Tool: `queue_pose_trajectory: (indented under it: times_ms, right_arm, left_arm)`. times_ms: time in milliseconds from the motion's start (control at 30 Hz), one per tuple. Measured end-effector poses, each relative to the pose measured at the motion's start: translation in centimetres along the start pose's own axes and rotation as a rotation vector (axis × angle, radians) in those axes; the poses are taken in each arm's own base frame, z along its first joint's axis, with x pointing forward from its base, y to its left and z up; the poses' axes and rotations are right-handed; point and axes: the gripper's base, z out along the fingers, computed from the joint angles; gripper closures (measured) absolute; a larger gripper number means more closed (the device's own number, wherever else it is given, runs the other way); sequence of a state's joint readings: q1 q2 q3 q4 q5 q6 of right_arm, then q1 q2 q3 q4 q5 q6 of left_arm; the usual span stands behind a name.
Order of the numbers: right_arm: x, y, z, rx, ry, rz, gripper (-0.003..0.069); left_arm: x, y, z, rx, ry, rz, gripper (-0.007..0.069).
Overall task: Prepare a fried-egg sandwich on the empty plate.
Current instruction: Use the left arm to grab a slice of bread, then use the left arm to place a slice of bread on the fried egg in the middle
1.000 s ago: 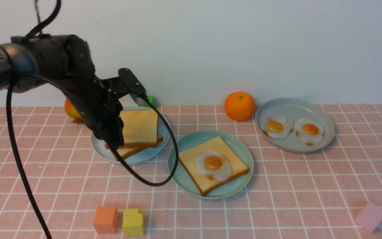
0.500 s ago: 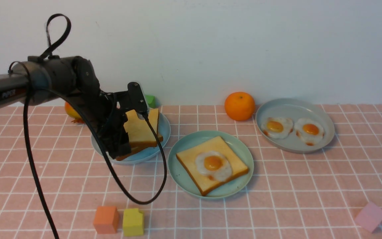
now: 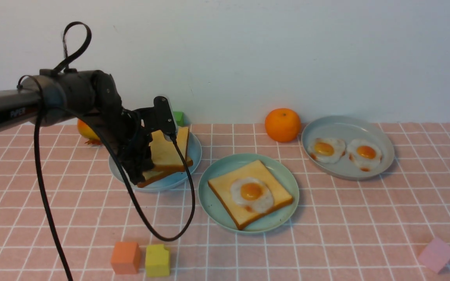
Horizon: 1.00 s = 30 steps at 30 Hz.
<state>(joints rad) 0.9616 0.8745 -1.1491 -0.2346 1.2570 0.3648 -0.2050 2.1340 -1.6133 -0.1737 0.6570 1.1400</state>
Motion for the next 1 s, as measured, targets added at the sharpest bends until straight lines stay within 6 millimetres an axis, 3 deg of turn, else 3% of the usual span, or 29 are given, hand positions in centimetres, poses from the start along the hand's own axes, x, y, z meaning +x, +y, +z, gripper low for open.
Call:
queue_pose_trajectory:
  times_ms: [200, 300, 333, 367, 467, 533, 567, 600, 633, 767, 1000]
  right_arm:
    - [0.0, 0.0, -0.1, -0.001, -0.002, 0.001, 0.0613]
    - [0.4, -0.4, -0.9, -0.005, -0.033, 0.006, 0.0609]
    - [0.5, -0.4, -1.1, -0.007, -0.039, 0.007, 0.0609]
    - [0.8, -0.7, -1.8, -0.011, -0.065, 0.017, 0.0608]
    - [1.8, -1.5, -3.7, -0.031, -0.134, 0.059, 0.0606]
    - [2.3, -1.8, -4.5, -0.041, -0.164, 0.074, 0.0606]
    - [3.0, -2.3, -5.5, -0.055, -0.201, 0.091, 0.0606]
    - [3.1, -2.3, -5.6, -0.057, -0.206, 0.094, 0.0606]
    - [3.6, -2.7, -6.3, -0.069, -0.234, 0.103, 0.0606]
    - [4.8, -3.3, -7.7, -0.089, -0.291, 0.12, 0.0606]
    - [5.6, -3.3, -7.6, -0.114, -0.283, 0.125, 0.0605]
  left_arm:
    - [-2.3, -0.9, -1.9, -0.025, -0.033, 0.027, 0.0585]
    - [-5.7, -1.8, -6.5, -0.07, -0.129, -0.071, 0.0585]
    - [-5.8, -2.0, -6.5, -0.066, -0.132, -0.093, 0.0585]
    - [-7.1, -2.7, -8.2, -0.069, -0.167, -0.142, 0.0585]
    - [-9.9, -5.3, -10.4, -0.017, -0.201, -0.29, 0.0585]
    - [-10.8, -6.4, -10.4, 0.004, -0.196, -0.325, 0.0585]
    - [-12.1, -8.2, -10.1, 0.038, -0.175, -0.376, 0.0585]
    - [-12.4, -8.7, -10.0, 0.046, -0.169, -0.389, 0.0585]
    - [-13.4, -10.3, -9.4, 0.067, -0.148, -0.424, 0.0585]
    - [-15.3, -13.6, -6.8, 0.07, -0.098, -0.427, 0.0585]
    - [-15.4, -14.7, -3.6, 0.033, -0.058, -0.382, 0.0585]
